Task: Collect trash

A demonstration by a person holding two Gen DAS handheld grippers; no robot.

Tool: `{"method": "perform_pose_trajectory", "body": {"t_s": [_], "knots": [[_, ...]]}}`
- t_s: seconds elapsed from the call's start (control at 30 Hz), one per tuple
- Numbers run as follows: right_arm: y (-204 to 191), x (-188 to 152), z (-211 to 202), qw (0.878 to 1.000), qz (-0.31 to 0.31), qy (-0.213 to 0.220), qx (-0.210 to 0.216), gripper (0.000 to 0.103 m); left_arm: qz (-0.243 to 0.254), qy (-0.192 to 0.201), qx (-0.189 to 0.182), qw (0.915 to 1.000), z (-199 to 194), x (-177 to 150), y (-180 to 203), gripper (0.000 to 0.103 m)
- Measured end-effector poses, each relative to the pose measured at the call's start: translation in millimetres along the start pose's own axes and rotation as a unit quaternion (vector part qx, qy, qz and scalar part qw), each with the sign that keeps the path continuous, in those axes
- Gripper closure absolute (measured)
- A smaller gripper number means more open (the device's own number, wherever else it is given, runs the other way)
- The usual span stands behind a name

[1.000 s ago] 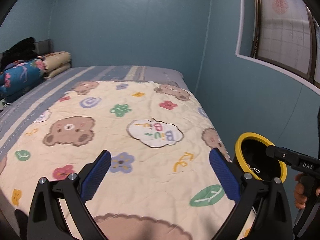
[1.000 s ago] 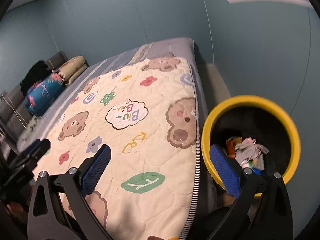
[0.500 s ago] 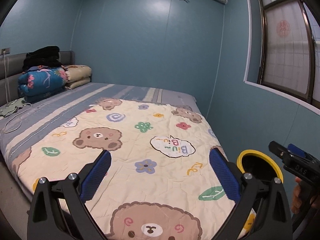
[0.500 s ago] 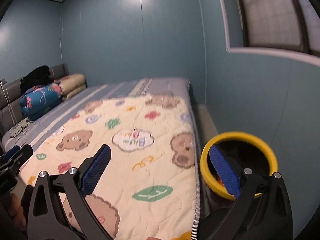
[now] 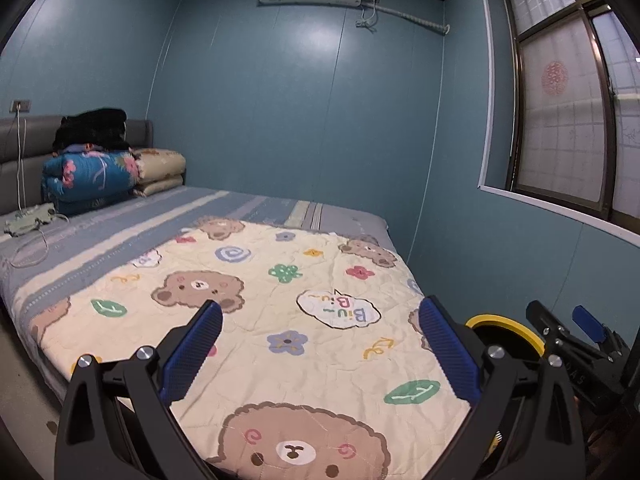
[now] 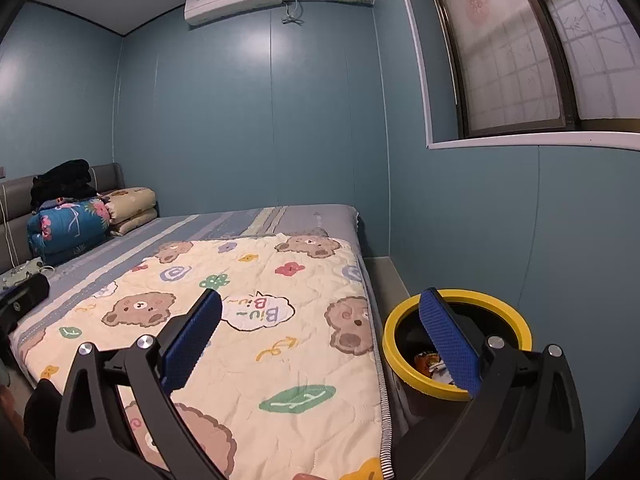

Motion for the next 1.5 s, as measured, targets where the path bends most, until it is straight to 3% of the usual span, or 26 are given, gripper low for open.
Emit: {"method": "perform_pose_trajectory", "body": {"t_s": [1.5], "knots": [[1.0, -17.3, 12.5, 0.999, 0.008, -0.030, 0.011, 0.008, -0.005, -0.020, -0.021, 0.9996, 5.5, -6.9, 3.8, 0.008]]}}
Point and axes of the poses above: each gripper's, at about its wrist camera, not at the fingertips, and z roughly the way its jaws point, y to its right, x to its top, the point moved 7 cm from there along z, roughly the way its jaws point, and after that the axes turned 1 degree about x, right-handed, at the moved point
